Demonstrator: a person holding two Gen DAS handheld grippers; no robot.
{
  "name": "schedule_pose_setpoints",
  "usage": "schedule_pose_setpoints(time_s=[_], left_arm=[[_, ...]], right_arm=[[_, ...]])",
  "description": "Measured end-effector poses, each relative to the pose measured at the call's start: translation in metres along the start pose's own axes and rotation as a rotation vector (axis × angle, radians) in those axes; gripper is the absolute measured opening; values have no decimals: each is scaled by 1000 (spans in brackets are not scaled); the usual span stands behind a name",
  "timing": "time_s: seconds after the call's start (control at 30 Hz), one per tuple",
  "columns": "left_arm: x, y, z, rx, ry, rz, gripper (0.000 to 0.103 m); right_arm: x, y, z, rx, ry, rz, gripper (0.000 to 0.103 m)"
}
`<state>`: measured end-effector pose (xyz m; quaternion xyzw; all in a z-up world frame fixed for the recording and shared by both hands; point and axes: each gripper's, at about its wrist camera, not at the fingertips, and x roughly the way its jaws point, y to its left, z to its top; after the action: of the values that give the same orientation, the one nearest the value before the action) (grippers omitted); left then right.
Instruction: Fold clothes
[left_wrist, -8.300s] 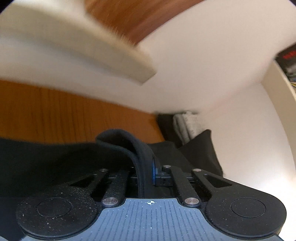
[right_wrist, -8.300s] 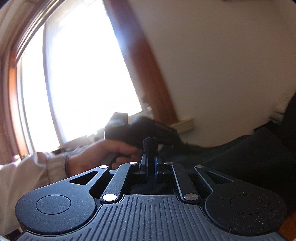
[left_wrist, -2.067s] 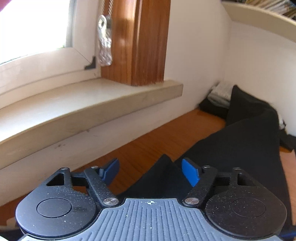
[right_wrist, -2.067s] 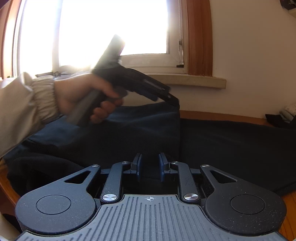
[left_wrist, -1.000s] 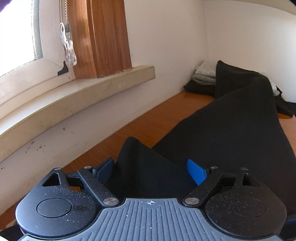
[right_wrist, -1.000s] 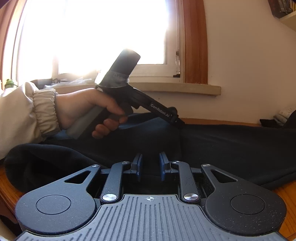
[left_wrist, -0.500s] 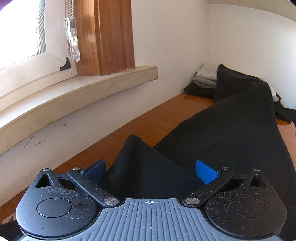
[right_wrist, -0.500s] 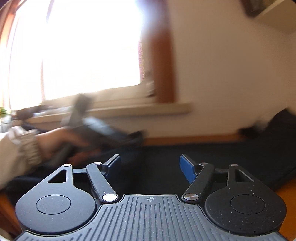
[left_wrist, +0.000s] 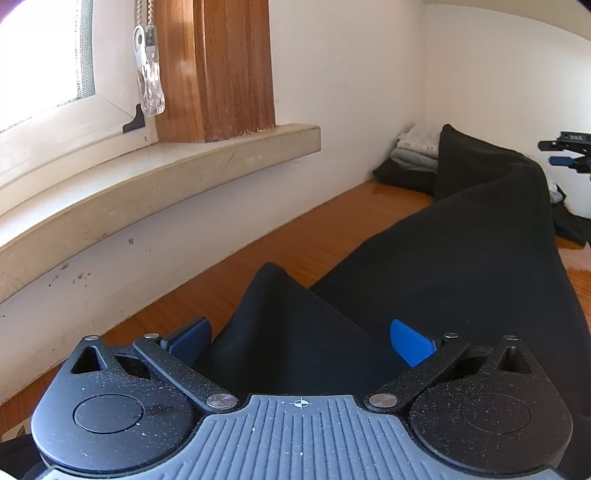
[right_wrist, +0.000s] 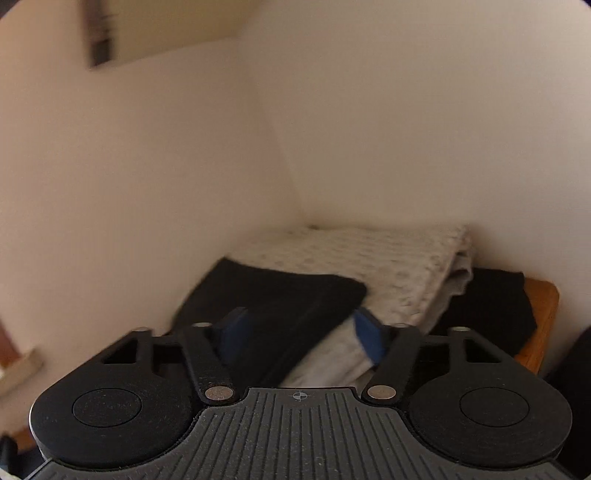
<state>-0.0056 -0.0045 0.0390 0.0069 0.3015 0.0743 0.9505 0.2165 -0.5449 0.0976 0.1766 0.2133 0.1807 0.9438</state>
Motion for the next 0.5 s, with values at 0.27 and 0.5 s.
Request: schedule_pose_setpoints(time_s=[0.27, 0.5], left_arm=[[1, 2, 0, -3, 7, -7, 103], [0, 1, 1, 2, 9, -2, 103]], right_arm=[[35, -16, 5, 67, 60, -54, 34], [46, -19, 4, 87, 79, -65, 34]])
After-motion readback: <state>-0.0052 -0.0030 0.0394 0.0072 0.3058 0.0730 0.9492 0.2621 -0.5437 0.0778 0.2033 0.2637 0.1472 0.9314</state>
